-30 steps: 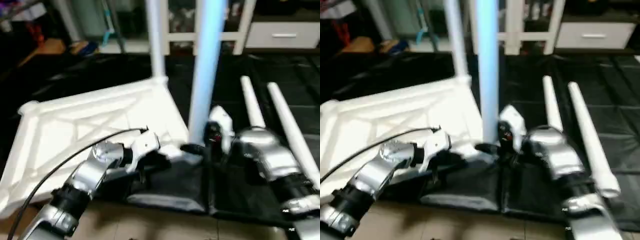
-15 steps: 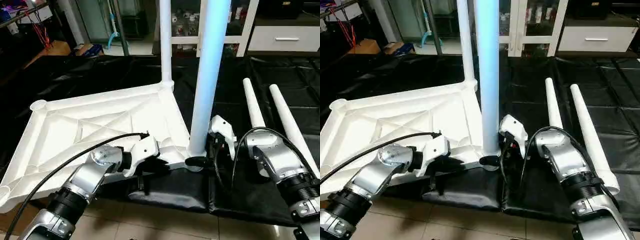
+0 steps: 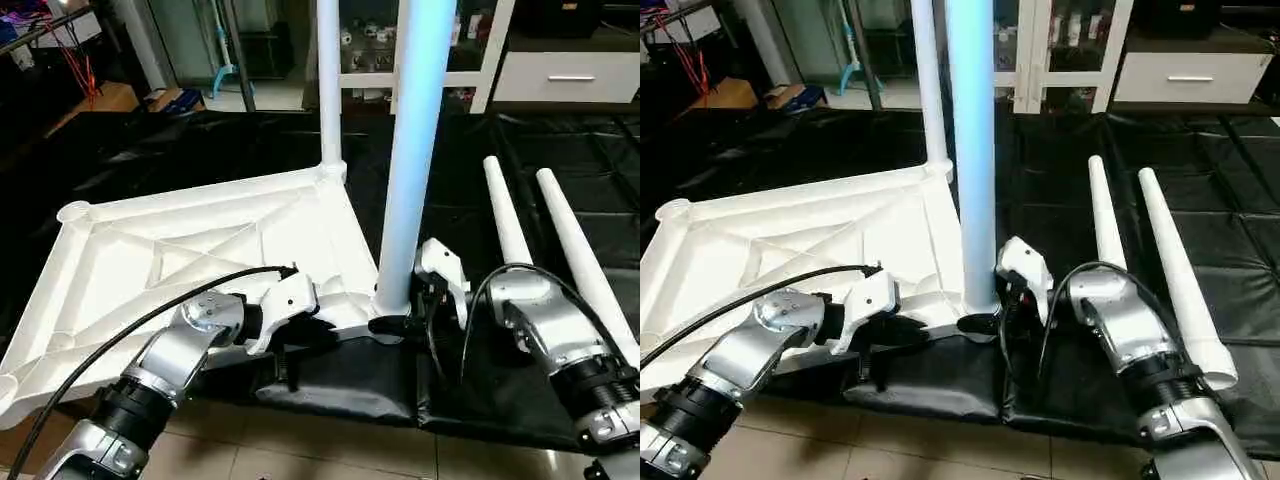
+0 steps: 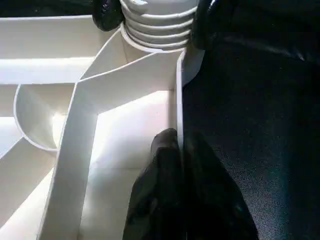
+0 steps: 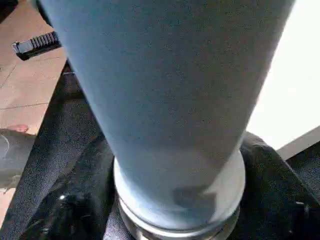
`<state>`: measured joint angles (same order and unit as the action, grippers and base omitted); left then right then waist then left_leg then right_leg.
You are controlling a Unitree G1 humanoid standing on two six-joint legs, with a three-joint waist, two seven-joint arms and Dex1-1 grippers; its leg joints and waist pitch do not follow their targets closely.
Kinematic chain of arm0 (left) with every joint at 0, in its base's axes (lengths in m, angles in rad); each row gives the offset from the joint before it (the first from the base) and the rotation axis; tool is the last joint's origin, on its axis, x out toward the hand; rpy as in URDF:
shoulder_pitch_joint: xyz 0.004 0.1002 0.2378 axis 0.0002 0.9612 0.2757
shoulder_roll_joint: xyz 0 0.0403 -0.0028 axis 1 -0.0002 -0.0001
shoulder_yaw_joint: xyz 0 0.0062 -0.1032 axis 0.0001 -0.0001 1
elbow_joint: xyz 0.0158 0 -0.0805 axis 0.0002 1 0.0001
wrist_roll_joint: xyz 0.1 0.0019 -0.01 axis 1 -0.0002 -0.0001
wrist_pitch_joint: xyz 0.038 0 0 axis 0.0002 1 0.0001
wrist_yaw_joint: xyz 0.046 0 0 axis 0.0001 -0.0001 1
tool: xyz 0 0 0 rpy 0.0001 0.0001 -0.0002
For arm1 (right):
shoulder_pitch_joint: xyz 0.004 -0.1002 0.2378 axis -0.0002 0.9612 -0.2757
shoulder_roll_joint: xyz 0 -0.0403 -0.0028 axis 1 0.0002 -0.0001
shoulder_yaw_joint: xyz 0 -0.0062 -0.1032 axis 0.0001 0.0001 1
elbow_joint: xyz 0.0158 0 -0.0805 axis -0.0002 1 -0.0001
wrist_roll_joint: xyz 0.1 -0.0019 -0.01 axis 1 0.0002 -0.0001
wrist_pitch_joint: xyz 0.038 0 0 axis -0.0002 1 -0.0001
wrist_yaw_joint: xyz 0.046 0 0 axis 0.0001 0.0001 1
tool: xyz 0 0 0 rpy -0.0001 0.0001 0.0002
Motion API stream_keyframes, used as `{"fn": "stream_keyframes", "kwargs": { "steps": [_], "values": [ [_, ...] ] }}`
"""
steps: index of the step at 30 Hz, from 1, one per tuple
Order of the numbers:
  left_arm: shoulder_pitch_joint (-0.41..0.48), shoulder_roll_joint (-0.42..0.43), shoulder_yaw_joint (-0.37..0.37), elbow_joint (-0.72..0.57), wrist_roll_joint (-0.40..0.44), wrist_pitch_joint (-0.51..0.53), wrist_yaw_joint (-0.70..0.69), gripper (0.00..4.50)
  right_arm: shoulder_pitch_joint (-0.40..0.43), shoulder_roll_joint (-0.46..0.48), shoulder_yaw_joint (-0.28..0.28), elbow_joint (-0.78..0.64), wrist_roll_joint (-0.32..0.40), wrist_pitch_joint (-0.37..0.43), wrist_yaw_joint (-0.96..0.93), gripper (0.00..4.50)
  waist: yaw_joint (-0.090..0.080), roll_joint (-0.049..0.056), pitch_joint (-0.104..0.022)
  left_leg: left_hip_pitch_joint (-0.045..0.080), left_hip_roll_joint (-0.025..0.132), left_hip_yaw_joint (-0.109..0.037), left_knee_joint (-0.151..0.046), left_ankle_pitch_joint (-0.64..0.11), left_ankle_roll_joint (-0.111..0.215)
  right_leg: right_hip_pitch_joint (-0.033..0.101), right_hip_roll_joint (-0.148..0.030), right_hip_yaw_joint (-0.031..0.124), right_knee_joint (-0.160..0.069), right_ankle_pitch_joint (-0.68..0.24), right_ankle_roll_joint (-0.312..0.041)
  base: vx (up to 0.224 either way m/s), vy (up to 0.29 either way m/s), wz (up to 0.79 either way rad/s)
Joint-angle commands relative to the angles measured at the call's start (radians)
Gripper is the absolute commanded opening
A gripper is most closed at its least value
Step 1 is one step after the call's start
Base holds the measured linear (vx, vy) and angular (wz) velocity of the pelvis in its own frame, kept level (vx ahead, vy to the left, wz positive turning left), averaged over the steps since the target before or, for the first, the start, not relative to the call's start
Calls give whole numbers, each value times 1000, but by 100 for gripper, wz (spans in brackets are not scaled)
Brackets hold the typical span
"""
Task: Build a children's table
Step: Rotate leg to tighten
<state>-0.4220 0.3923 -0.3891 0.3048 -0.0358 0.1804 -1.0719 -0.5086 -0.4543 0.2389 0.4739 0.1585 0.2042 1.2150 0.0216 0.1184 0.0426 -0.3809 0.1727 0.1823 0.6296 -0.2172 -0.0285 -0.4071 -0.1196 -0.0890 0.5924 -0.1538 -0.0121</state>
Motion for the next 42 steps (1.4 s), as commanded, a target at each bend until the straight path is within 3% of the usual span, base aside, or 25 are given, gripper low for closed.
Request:
{"fn": "stream_keyframes", "kwargs": {
  "steps": [1,4,7,10,12,13,14,17,21,24,25,28,30,31,32,35,37,39,41,42],
  "values": [
    [16,-2,-25,28,34,30,16,0,-1,40,-20,25,-32,-11,-121,295,-5,-18,-65,8,49,-18,-90,-202,78,49,-32,36,-61,-264,-220,0,0,0],
    [-14,-40,-3,68,39,42,77,0,-9,109,-54,56,-34,18,-266,281,-29,-22,-57,10,45,-24,-98,-300,32,48,-33,33,-75,-397,-185,0,0,0],
    [-44,-66,10,106,47,42,123,0,-12,160,-76,68,-28,43,-352,277,-42,-23,-53,14,43,-25,-99,-348,12,41,-33,35,-83,-446,-168,0,0,0],
    [-134,-132,54,224,82,81,302,0,-29,286,-136,122,-42,70,-625,276,-58,-20,-47,19,37,-28,-101,-409,-10,32,-31,30,-94,-531,-139,0,0,0],
    [-187,-174,98,300,96,109,443,0,-43,356,-171,167,-61,51,-807,276,-71,-20,-49,22,34,-38,-101,-439,-30,33,-35,21,-102,-604,-96,0,0,0],
    [-207,-191,112,333,104,114,498,0,-49,396,-187,187,-56,30,-866,275,-73,-18,-47,26,32,-36,-100,-450,-27,27,-34,20,-109,-615,-91,0,0,0],
    [-228,-208,123,370,111,108,540,0,-55,446,-204,210,-52,-18,-935,275,-79,-11,-47,32,32,-38,-101,-471,-28,25,-35,15,-114,-611,-90,0,0,0],
    [-243,-229,127,402,109,105,550,0,-59,509,-200,238,-51,-76,-973,275,-90,-12,-51,19,35,-43,-109,-482,-15,35,-36,11,-114,-546,-98,0,0,0],
    [-245,-233,127,419,108,90,545,0,-67,548,-190,232,-47,-108,-915,275,-96,-16,-53,11,38,-39,-112,-469,6,40,-36,17,-102,-436,-154,0,0,0],
    [-235,-218,129,416,109,82,532,0,-64,536,-178,197,-35,-119,-837,275,-100,-20,-54,7,37,-38,-111,-451,19,43,-40,19,-101,-435,-161,0,0,0],
    [-235,-218,129,416,109,82,532,0,-64,536,-178,197,-35,-119,-837,310,-100,-19,-54,6,38,-39,-111,-449,21,44,-41,19,-100,-434,-163,0,0,0],
    [-231,-207,126,419,107,66,517,0,-63,530,-189,174,-5,-125,-783,345,-100,-19,-54,4,39,-38,-111,-436,29,46,-42,20,-99,-427,-166,0,0,0],
    [-191,-169,105,369,104,29,415,0,-56,470,-172,89,37,-128,-653,352,-97,-17,-56,0,39,-37,-110,-421,49,52,-42,21,-96,-402,-166,0,0,0],
    [-184,-164,101,360,104,22,397,0,-55,461,-169,78,42,-128,-635,372,-106,-20,-55,-19,41,-44,-114,-387,56,64,-44,20,-87,-374,-166,0,0,0],
    [-184,-164,101,360,104,22,397,0,-55,461,-169,78,42,-128,-635,386,-111,-19,-54,-24,41,-46,-116,-382,56,66,-42,16,-82,-381,-162,0,0,0],
    [-110,-110,67,272,83,-17,261,0,-26,329,-121,-42,98,-40,-398,406,-115,-17,-55,-15,44,-45,-109,-366,72,62,-45,20,-85,-366,-173,0,0,0],
    [-81,-84,45,240,77,-46,199,0,-21,283,-110,-55,92,-36,-336,431,-107,-16,-60,0,47,-34,-102,-322,86,50,-41,26,-82,-293,-209,65,-19,9],
    [-42,-48,14,201,75,-73,133,0,-20,219,-101,-58,76,-33,-257,444,-101,-14,-66,-3,47,-32,-96,-248,104,57,-42,26,-69,-214,-231,73,-17,9],
    [-14,-26,-2,170,64,-84,89,0,-20,174,-101,-64,72,-29,-195,444,-92,-16,-69,-11,47,-34,-91,-164,141,66,-40,22,-56,-133,-243,59,-7,-1],
    [-12,-24,-3,166,61,-84,84,0,-19,169,-100,-65,72,-27,-188,444,-80,-12,-71,-2,48,-28,-87,-131,157,59,-38,24,-56,-113,-248,61,0,-1]
  ]
}}
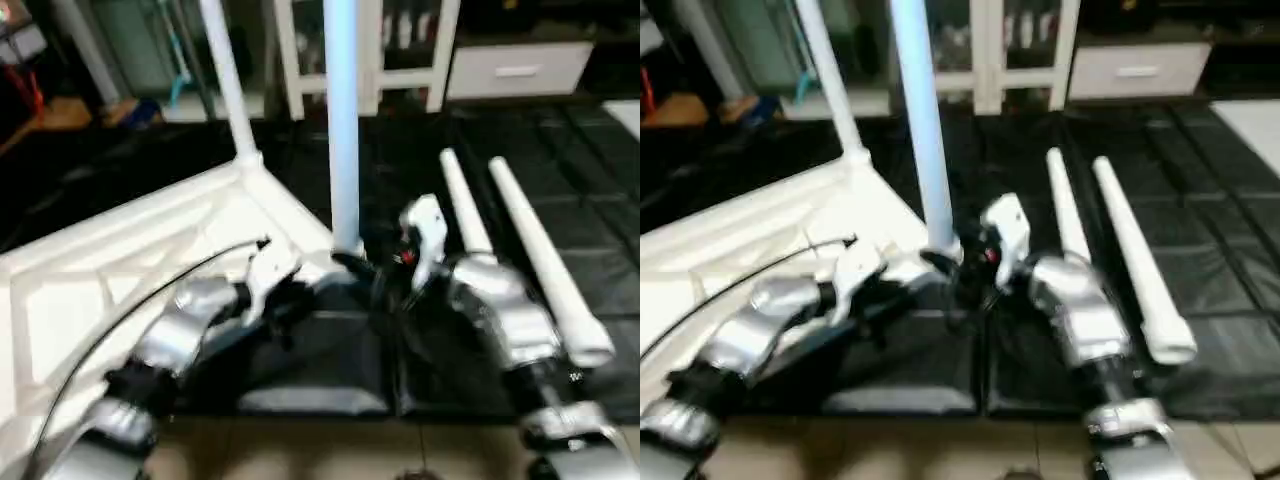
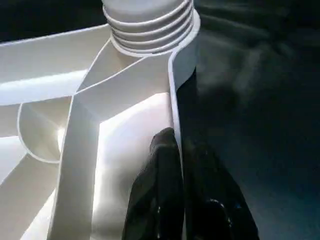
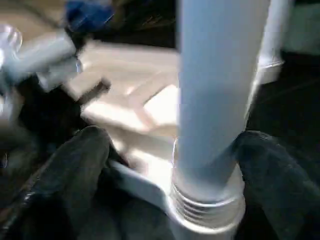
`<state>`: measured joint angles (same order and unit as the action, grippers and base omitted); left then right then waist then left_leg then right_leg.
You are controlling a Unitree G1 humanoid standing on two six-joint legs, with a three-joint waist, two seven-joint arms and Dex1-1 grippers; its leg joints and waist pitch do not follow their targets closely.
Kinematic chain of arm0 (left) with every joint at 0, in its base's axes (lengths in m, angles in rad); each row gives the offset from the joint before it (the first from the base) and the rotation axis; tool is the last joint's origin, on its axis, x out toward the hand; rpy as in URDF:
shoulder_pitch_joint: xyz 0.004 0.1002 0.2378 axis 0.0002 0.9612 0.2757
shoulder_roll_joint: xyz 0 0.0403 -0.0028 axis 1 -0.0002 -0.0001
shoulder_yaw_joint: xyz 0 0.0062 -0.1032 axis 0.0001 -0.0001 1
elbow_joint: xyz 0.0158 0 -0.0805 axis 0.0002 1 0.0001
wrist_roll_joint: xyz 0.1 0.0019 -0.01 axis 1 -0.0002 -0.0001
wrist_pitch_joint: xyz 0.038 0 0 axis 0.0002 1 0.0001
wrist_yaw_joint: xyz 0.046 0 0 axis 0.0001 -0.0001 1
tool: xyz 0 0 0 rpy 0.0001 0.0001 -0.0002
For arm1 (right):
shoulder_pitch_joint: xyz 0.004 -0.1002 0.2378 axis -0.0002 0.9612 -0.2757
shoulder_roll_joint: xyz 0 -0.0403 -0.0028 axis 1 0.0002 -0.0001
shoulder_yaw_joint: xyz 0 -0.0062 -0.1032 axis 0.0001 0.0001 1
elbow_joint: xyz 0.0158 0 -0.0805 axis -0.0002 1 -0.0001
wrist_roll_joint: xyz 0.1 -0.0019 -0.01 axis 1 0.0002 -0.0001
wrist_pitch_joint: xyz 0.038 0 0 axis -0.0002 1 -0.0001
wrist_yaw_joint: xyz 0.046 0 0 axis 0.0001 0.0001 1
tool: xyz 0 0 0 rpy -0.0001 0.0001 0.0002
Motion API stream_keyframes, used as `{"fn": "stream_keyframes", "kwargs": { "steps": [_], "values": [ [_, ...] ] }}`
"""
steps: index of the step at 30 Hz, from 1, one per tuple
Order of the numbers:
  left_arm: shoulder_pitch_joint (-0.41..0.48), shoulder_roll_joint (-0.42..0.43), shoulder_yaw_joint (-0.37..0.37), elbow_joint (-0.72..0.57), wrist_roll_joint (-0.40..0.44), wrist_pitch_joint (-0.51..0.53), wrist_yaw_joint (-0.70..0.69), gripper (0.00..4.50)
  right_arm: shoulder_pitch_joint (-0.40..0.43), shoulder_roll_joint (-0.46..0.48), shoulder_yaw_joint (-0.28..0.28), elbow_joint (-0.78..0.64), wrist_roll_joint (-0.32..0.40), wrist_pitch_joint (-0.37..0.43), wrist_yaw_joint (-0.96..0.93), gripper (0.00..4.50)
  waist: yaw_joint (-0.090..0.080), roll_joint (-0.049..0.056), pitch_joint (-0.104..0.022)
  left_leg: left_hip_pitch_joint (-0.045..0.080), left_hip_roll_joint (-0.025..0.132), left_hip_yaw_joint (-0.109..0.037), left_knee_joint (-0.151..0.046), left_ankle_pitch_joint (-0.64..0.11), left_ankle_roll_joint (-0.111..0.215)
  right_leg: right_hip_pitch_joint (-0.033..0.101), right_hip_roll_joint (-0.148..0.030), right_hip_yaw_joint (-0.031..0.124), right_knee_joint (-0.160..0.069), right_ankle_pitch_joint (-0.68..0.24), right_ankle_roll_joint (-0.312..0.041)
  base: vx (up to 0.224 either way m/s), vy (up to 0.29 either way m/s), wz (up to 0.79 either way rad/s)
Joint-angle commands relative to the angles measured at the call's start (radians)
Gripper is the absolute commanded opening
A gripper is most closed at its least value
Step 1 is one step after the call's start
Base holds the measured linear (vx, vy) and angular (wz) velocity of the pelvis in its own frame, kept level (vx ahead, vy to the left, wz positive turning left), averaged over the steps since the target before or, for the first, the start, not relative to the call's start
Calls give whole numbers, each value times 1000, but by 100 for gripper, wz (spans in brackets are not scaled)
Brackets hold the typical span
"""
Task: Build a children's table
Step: Rotate leg to tighten
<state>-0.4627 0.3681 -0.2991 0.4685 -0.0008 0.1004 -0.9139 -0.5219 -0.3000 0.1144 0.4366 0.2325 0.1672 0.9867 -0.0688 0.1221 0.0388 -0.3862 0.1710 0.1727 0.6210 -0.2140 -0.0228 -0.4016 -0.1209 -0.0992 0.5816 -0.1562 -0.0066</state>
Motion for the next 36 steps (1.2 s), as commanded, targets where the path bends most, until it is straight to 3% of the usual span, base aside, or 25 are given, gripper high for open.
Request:
{"fn": "stream_keyframes", "kwargs": {
  "steps": [1,2,4,7,10,13,17,24,30,36],
  "values": [
    [39,7,-96,-14,16,-3,-91,0,-5,-3,27,-33,0,18,67,444,26,-12,-73,16,51,-15,-70,-89,163,47,-33,36,-37,-54,-269,84,3,4],
    [53,15,-97,-38,4,5,-114,0,-2,-31,36,-40,-1,21,103,444,31,-13,-72,14,50,-14,-69,-67,172,47,-30,35,-34,-31,-275,84,3,4],
    [67,23,-96,-66,-12,10,-138,0,-1,-66,52,-39,-10,24,142,444,58,-13,-76,16,52,-11,-65,-15,196,48,-30,35,-27,-6,-280,33,5,1],
    [95,31,-87,-128,-46,31,-180,0,0,-120,73,-27,-26,12,184,444,81,-16,-72,20,54,-6,-70,-52,173,46,-31,39,-34,-87,-265,0,0,0],
    [124,32,-92,-182,-69,53,-201,0,8,-137,75,-23,-29,3,205,444,80,-23,-65,16,55,-4,-80,-145,129,48,-32,42,-42,-189,-246,0,0,0],
    [130,33,-97,-189,-66,55,-205,0,19,-150,90,-31,-33,4,244,444,78,-23,-63,23,55,-4,-84,-208,91,43,-32,46,-50,-244,-229,0,0,0],
    [118,26,-96,-181,-57,57,-196,0,28,-193,131,-36,-54,3,313,444,75,-29,-59,19,53,0,-87,-236,78,43,-32,49,-53,-296,-215,0,0,0],
    [120,30,-90,-196,-49,76,-200,0,26,-214,142,-30,-58,2,330,444,73,-33,-61,17,52,1,-85,-218,85,42,-31,58,-53,-301,-210,0,0,0],
    [124,32,-92,-203,-47,83,-199,0,15,-194,140,-5,-59,13,325,380,75,-35,-63,16,51,3,-82,-190,103,42,-29,58,-50,-263,-225,0,0,0],
    [128,36,-94,-209,-44,91,-204,0,23,-198,148,-20,-46,30,343,336,75,-34,-62,17,52,2,-85,-205,97,42,-29,58,-52,-283,-222,0,0,0]
  ]
}}
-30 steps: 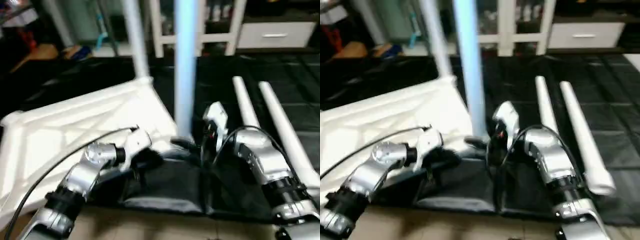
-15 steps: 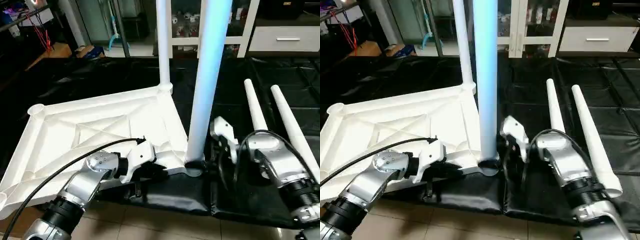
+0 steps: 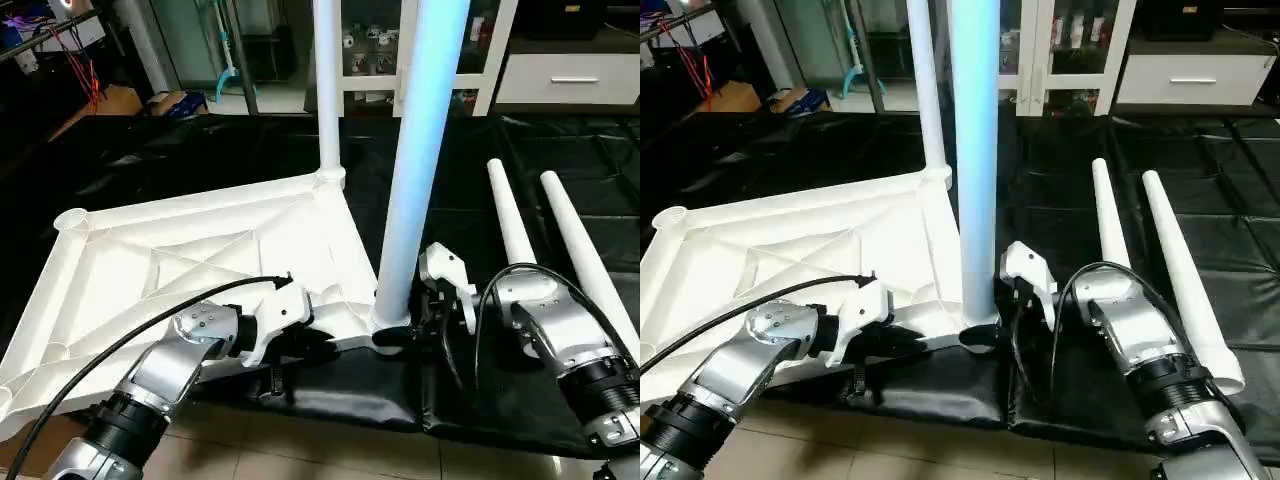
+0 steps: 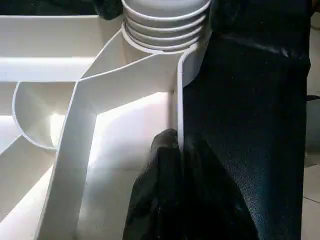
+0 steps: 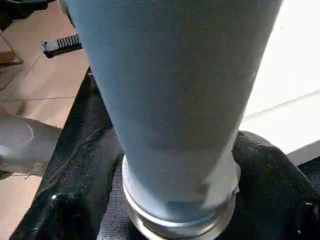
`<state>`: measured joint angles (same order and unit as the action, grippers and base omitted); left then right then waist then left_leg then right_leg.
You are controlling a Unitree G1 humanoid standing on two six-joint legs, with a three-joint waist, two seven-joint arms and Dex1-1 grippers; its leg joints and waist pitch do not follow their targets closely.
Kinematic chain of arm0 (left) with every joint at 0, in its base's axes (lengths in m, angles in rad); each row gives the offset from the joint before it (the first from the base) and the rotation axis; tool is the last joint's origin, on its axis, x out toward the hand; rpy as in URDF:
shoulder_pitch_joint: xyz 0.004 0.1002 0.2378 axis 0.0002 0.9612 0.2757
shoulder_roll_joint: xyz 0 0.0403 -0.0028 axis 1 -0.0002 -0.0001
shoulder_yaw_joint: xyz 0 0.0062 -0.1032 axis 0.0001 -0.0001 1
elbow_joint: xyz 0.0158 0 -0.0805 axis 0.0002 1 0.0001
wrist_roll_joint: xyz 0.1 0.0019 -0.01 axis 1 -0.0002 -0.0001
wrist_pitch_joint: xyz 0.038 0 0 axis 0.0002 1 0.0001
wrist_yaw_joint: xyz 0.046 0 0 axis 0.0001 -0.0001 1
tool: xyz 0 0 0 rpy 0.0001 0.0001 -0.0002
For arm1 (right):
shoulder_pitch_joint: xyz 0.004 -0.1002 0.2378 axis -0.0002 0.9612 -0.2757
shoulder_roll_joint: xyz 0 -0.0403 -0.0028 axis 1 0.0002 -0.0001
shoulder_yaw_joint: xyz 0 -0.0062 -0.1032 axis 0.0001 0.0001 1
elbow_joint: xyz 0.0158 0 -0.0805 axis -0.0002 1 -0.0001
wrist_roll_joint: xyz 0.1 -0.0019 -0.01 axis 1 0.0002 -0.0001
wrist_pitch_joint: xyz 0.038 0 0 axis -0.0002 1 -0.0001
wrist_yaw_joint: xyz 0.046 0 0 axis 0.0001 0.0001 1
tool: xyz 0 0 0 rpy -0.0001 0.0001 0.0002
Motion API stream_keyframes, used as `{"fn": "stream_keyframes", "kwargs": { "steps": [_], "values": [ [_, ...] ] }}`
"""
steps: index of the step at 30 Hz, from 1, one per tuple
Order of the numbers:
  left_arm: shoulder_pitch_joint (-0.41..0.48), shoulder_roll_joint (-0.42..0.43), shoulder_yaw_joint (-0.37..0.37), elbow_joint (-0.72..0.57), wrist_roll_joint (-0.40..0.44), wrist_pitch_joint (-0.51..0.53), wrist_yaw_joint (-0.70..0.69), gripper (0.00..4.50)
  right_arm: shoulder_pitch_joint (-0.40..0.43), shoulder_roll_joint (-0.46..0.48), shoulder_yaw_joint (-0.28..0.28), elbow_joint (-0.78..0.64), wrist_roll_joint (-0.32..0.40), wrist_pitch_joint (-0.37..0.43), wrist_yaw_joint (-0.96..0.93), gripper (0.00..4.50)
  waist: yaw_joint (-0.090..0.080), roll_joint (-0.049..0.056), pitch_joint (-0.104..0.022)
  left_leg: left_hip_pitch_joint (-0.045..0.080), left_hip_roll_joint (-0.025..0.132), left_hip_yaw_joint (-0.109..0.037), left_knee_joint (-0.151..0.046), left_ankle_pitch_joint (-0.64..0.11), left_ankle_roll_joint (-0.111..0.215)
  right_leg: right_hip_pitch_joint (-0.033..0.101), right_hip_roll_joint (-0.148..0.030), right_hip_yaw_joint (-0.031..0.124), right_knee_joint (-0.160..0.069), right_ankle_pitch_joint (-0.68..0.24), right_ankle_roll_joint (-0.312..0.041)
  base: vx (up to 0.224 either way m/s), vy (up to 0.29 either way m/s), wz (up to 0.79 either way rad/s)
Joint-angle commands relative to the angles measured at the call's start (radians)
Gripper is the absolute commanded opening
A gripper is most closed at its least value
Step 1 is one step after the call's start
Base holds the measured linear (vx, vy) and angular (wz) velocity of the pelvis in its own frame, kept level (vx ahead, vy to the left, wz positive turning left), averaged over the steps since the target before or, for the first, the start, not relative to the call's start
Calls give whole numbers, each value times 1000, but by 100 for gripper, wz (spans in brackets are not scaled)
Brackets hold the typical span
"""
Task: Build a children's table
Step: Rotate leg to tighten
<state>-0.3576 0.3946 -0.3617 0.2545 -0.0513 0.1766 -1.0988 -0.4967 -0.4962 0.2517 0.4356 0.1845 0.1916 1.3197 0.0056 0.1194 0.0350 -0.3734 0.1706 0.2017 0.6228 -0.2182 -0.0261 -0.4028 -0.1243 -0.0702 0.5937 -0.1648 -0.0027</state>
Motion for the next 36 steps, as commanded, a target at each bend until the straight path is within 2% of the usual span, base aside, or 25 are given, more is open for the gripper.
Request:
{"fn": "stream_keyframes", "kwargs": {
  "steps": [1,3,7,8,10,11,12,13,14,16,17,18,19,20,21,22,23,24,27,30,32,33,34,35,36],
  "values": [
    [23,9,-31,5,7,15,-19,0,-3,-1,10,-19,2,6,10,328,1,-31,-58,5,52,-27,-86,-201,100,43,-25,29,-64,-274,-226,0,0,0],
    [23,11,-32,4,7,18,-21,0,-1,8,1,-16,4,4,-6,298,0,-31,-58,5,53,-27,-87,-204,97,42,-25,29,-64,-275,-227,0,0,0],
    [23,11,-31,3,9,22,-20,0,4,25,-10,-14,4,-1,-33,281,0,-30,-58,4,52,-26,-86,-197,98,43,-25,29,-62,-260,-229,0,0,0],
    [17,1,-23,14,22,31,17,0,3,64,-31,3,-9,-4,-125,276,-1,-30,-58,4,52,-26,-86,-199,97,42,-25,29,-63,-263,-229,0,0,0],
    [12,-6,-19,22,30,34,38,0,2,82,-41,10,-15,-4,-170,274,-7,-30,-54,2,51,-27,-90,-216,83,41,-25,30,-66,-293,-221,0,0,0],
    [-20,-58,21,67,27,52,129,0,-2,149,-63,42,-45,12,-334,272,-11,-33,-53,2,50,-29,-92,-237,68,43,-26,29,-70,-326,-211,0,0,0],
    [-24,-65,26,73,26,53,139,0,-2,157,-65,47,-49,15,-353,271,-20,-31,-49,6,48,-28,-94,-261,47,35,-24,31,-76,-366,-201,0,0,0],
    [-45,-91,43,98,28,65,185,0,-3,191,-76,62,-57,31,-427,271,-26,-34,-49,9,45,-32,-97,-294,27,37,-24,28,-79,-412,-186,0,0,0],
    [-47,-93,44,100,28,66,188,0,-3,194,-77,63,-57,33,-432,271,-32,-33,-47,8,45,-32,-97,-310,24,34,-24,30,-79,-426,-181,0,0,0],
    [-103,-159,86,164,39,112,328,0,-8,290,-120,99,-76,82,-653,270,-40,-31,-44,9,45,-34,-101,-339,11,31,-22,30,-84,-446,-168,0,0,0],
    [-124,-189,113,188,31,136,387,0,-10,323,-132,114,-84,96,-729,270,-44,-31,-42,17,39,-33,-98,-368,-9,24,-21,29,-88,-493,-157,0,0,0],
    [-164,-239,162,233,8,160,469,0,-20,386,-151,152,-117,97,-896,270,-47,-27,-45,14,37,-40,-100,-369,-18,29,-26,27,-89,-517,-142,0,0,0],
    [-175,-248,172,244,5,162,486,0,-24,400,-156,163,-124,94,-935,269,-54,-30,-44,14,36,-41,-101,-380,-20,23,-24,26,-95,-526,-133,0,0,0],
    [-178,-251,175,248,3,162,491,0,-25,404,-157,166,-126,93,-947,269,-57,-33,-44,13,35,-41,-102,-388,-16,24,-24,25,-98,-533,-128,0,0,0],
    [-205,-261,182,279,15,152,530,0,-34,446,-179,188,-128,65,-1041,269,-61,-31,-45,11,35,-43,-101,-398,-6,26,-25,24,-98,-532,-121,0,0,0],
    [-224,-268,186,300,25,142,555,0,-39,474,-184,199,-132,39,-1078,269,-66,-26,-45,14,31,-40,-99,-410,-1,16,-25,25,-105,-544,-116,0,0,0],
    [-235,-272,189,313,31,136,568,0,-41,493,-184,205,-136,17,-1096,269,-67,-26,-47,13,32,-43,-100,-407,1,20,-27,24,-103,-540,-117,0,0,0],
    [-249,-278,190,328,35,132,566,0,-46,518,-182,212,-141,-25,-1111,269,-64,-23,-50,11,34,-43,-102,-388,9,22,-27,24,-102,-498,-123,0,0,0],
    [-251,-274,186,331,41,129,554,0,-50,531,-177,203,-127,-56,-1060,269,-60,-20,-54,5,38,-41,-103,-343,29,30,-24,25,-91,-373,-161,0,0,0],
    [-236,-247,165,331,60,113,516,0,-52,535,-190,151,-59,-73,-930,269,-55,-24,-60,1,39,-34,-96,-267,78,39,-26,25,-81,-253,-207,0,0,0],
    [-207,-223,139,308,58,97,454,0,-46,506,-186,124,-49,-87,-887,339,-49,-22,-62,0,40,-32,-91,-219,104,39,-27,26,-76,-216,-222,0,0,0],
    [-192,-210,126,297,58,88,424,0,-43,491,-184,112,-46,-93,-866,339,-50,-21,-61,-3,40,-32,-92,-209,111,41,-27,25,-75,-212,-224,0,0,0],
    [-173,-195,112,279,56,75,387,0,-39,472,-181,97,-40,-95,-836,345,-51,-25,-62,-15,41,-37,-89,-185,140,53,-31,22,-68,-191,-222,0,0,0],
    [-138,-167,91,242,50,77,329,0,-34,434,-174,71,-26,-82,-774,359,-52,-26,-62,-16,42,-36,-89,-183,146,52,-31,21,-68,-196,-220,0,0,0],
    [-116,-146,71,218,51,60,288,0,-30,406,-165,50,-13,-65,-718,375,-49,-22,-63,-14,46,-39,-89,-172,151,53,-30,19,-65,-193,-219,0,0,0]
  ]
}}
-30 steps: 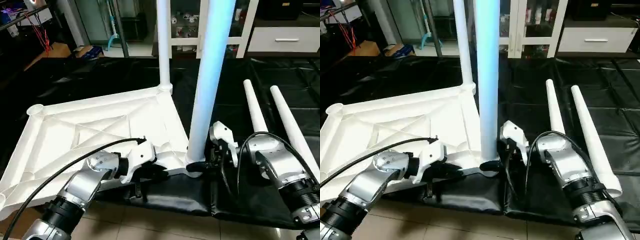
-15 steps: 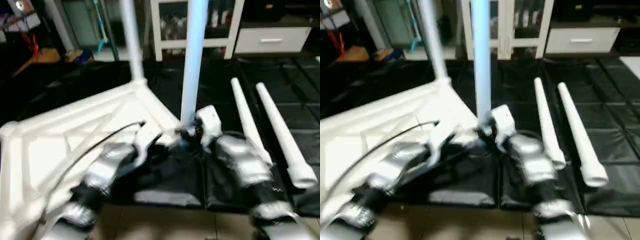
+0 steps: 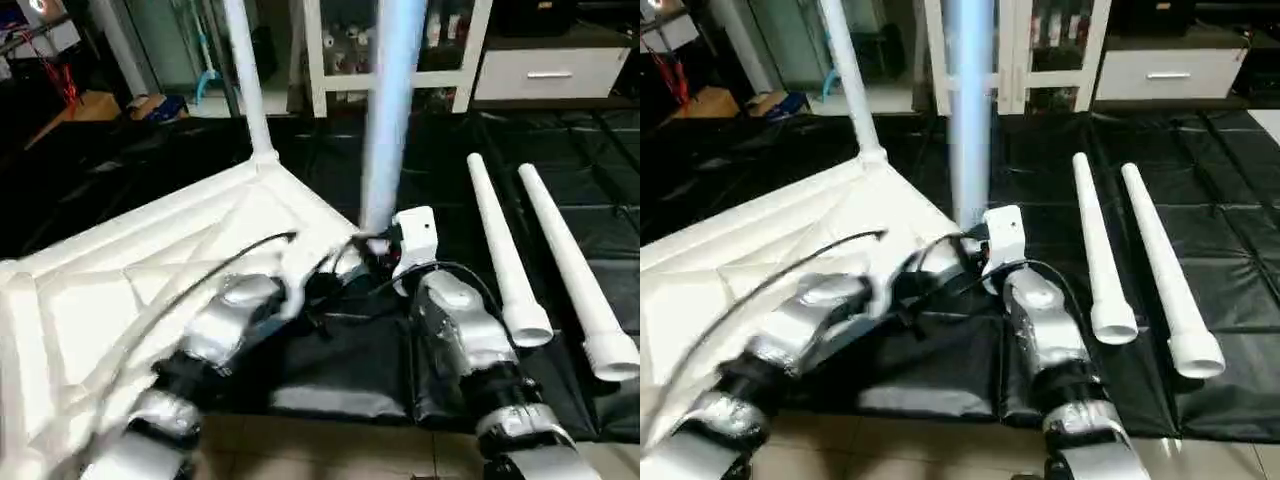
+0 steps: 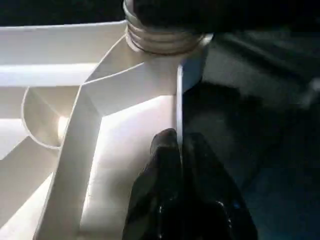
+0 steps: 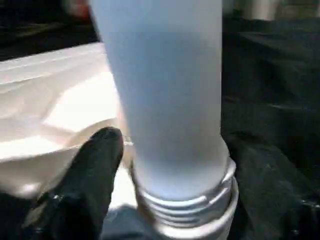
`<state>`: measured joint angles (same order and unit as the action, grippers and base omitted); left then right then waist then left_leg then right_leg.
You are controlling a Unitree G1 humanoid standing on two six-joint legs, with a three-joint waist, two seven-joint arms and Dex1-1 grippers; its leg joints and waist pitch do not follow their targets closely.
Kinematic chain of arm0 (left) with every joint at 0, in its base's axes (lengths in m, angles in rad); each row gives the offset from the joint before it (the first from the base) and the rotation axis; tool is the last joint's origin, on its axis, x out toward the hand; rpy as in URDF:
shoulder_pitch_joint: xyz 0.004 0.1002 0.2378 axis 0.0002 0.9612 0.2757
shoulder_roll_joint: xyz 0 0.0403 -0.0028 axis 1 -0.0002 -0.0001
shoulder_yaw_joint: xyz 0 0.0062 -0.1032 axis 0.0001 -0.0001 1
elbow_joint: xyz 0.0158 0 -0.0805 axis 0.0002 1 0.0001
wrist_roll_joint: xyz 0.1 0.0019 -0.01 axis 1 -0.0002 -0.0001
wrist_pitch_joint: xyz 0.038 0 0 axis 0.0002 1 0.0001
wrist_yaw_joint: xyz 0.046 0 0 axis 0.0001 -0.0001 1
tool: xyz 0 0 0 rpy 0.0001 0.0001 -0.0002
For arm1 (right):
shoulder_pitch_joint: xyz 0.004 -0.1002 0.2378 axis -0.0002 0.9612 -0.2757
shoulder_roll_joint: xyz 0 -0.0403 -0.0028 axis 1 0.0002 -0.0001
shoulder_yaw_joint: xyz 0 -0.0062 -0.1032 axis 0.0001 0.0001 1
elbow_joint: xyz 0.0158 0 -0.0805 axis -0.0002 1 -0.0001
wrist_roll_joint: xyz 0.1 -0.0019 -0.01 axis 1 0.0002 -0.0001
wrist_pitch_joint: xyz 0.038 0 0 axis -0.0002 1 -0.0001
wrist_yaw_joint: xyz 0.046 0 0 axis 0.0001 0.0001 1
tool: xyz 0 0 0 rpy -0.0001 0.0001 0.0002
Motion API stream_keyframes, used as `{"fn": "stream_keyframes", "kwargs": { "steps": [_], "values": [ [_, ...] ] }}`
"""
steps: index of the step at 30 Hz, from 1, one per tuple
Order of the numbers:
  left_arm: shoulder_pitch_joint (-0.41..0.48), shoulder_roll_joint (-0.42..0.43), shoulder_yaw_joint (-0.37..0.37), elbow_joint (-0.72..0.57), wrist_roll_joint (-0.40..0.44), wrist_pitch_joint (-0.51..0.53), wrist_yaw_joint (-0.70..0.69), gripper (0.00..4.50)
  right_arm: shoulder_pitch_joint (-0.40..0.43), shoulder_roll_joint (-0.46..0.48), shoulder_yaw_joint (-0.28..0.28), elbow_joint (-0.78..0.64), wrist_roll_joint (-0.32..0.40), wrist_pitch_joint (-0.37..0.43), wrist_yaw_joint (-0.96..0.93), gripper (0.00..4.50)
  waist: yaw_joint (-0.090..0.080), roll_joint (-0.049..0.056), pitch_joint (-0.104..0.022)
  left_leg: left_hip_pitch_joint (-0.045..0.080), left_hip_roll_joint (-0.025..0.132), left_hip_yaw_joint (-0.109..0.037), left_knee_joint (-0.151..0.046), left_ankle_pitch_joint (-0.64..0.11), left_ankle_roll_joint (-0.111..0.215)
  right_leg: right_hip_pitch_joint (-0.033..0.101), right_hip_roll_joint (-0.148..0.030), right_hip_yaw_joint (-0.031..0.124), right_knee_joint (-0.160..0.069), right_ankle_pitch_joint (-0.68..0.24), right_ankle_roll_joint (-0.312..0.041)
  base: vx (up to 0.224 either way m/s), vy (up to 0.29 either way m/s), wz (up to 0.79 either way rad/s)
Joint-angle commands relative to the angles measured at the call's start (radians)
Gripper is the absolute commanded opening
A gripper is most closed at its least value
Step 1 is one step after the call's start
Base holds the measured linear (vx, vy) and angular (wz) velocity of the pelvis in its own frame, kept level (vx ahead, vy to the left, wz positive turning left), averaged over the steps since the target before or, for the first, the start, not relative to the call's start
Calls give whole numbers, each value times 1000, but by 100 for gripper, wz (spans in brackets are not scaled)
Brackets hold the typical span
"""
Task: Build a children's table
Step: Rotate leg to tighten
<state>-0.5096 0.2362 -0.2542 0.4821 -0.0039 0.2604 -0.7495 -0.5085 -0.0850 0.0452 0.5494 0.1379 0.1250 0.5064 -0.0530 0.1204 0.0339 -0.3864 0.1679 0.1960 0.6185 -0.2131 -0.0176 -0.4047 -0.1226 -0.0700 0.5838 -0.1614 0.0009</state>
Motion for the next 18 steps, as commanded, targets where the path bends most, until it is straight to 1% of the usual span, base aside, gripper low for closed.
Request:
{"fn": "stream_keyframes", "kwargs": {
  "steps": [1,2,3,4,5,6,7,8,9,10,11,12,13,14,16,18],
  "values": [
    [57,33,-55,-35,2,-42,-102,0,-15,-34,51,-81,44,17,150,383,8,-20,-63,1,50,-32,-82,-170,143,52,-32,20,-53,-185,-227,57,-9,0],
    [73,47,-67,-57,-4,-54,-138,0,-15,-58,60,-91,46,24,191,386,12,-18,-65,11,52,-30,-80,-159,144,47,-27,20,-50,-152,-236,57,-9,0],
    [84,55,-73,-74,-12,-53,-159,0,-13,-79,69,-98,43,31,228,392,13,-17,-64,13,53,-29,-80,-151,145,45,-25,22,-48,-134,-243,54,0,3],
    [112,80,-91,-121,-29,-48,-215,0,-8,-140,97,-117,31,41,326,405,21,-17,-65,15,53,-26,-77,-126,149,46,-24,22,-41,-91,-261,0,0,0],
    [112,80,-91,-121,-29,-48,-215,0,-8,-140,97,-117,31,41,326,418,26,-18,-66,16,54,-25,-77,-116,150,47,-24,21,-40,-82,-265,0,0,0],
    [134,103,-107,-160,-39,-40,-258,0,-3,-201,122,-137,27,59,423,426,37,-18,-66,18,53,-21,-75,-105,151,46,-24,23,-40,-77,-270,0,0,0],
    [140,110,-112,-171,-42,-37,-272,0,-2,-221,130,-144,27,67,455,426,45,-18,-66,21,54,-21,-74,-108,151,47,-23,22,-38,-76,-271,0,0,0],
    [156,132,-120,-207,-66,-20,-319,0,5,-296,155,-175,29,82,556,430,54,-19,-65,19,54,-19,-76,-101,146,48,-23,23,-38,-87,-269,0,0,0],
    [156,132,-120,-207,-66,-20,-319,0,5,-296,155,-175,29,82,556,430,54,-19,-65,19,54,-19,-76,-101,146,48,-23,23,-38,-87,-269,0,0,0],
    [161,135,-116,-216,-75,-13,-330,0,8,-329,162,-191,44,98,605,430,62,-24,-62,22,56,-14,-76,-120,143,44,-22,26,-40,-106,-268,0,0,0],
    [163,136,-113,-221,-81,-9,-336,0,11,-353,167,-204,57,109,641,430,65,-25,-61,20,57,-17,-78,-126,138,46,-25,27,-40,-118,-266,0,0,0],
    [163,136,-111,-223,-81,-9,-339,0,13,-369,170,-212,65,122,665,430,68,-28,-60,21,57,-16,-79,-145,131,45,-26,29,-43,-147,-261,0,0,0],
    [163,137,-111,-225,-83,-8,-349,0,19,-395,179,-222,67,129,701,430,69,-27,-59,22,57,-16,-80,-156,126,45,-25,29,-44,-161,-260,0,0,0],
    [164,139,-113,-230,-86,-7,-361,0,24,-418,190,-227,62,126,732,430,72,-29,-58,24,58,-16,-81,-176,115,43,-26,31,-47,-190,-253,0,0,0],
    [168,153,-125,-254,-93,14,-388,0,29,-427,192,-212,56,119,748,430,75,-30,-56,22,58,-16,-84,-209,89,41,-30,35,-51,-244,-242,0,0,0],
    [170,157,-126,-262,-97,18,-391,0,35,-427,197,-223,64,132,760,430,73,-31,-55,19,57,-18,-85,-215,81,41,-29,34,-54,-266,-233,0,0,0]
  ]
}}
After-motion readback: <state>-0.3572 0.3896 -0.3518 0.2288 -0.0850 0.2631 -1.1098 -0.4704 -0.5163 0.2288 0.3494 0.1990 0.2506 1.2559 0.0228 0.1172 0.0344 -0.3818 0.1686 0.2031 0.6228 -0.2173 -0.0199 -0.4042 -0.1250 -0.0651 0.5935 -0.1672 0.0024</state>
